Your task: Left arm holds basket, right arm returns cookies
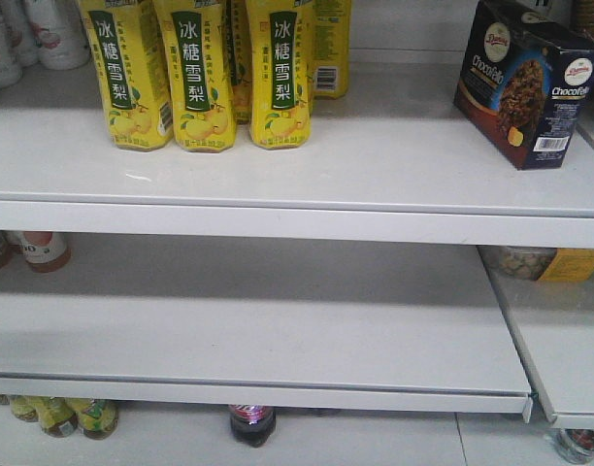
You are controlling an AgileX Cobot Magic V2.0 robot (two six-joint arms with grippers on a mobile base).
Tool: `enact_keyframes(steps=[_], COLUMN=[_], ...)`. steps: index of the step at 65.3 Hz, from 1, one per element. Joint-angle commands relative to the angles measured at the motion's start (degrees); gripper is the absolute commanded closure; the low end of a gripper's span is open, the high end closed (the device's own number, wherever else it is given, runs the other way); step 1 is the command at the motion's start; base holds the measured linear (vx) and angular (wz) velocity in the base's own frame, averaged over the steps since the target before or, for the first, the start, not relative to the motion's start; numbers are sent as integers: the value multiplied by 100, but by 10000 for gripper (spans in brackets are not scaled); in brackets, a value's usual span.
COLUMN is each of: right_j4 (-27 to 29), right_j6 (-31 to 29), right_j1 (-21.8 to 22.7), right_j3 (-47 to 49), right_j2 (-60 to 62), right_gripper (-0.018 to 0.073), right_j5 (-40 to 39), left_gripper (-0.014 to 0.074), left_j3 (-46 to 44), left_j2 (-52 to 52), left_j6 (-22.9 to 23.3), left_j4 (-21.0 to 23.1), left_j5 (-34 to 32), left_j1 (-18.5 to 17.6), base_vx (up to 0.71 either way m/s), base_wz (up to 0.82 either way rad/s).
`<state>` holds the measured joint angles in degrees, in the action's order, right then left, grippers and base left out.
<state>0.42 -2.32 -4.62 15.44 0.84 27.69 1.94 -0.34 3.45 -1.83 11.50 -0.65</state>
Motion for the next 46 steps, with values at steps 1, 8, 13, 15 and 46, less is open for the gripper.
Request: enact_keyframes(steps=[1, 8, 13, 15, 46], right_j4=[-42, -42, -42, -42, -42], right_j6=[-5, -5, -5, -5, -5], right_j1=[35, 35, 35, 35, 35], right_j3=[148, 148, 148, 148, 148], right_j2=[-48, -48, -48, -48, -48], right_gripper=[568, 568, 568, 568, 568], right_j5=[-414, -414, -414, -414, -406], left_gripper=[603, 603, 603, 603, 603], left_j3=[66, 66, 66, 66, 48], left_j2=[-135, -135, -135, -135, -131], left_j6=[-228, -226, -222, -222, -69], left_j4=[-115, -108, -74, -68, -62], left_j5=[-625, -625, -625, -637, -616], left_j1=[-92, -269, -321, -331, -349], base_vx=[0, 0, 0, 0, 0], base_wz=[0, 0, 0, 0, 0])
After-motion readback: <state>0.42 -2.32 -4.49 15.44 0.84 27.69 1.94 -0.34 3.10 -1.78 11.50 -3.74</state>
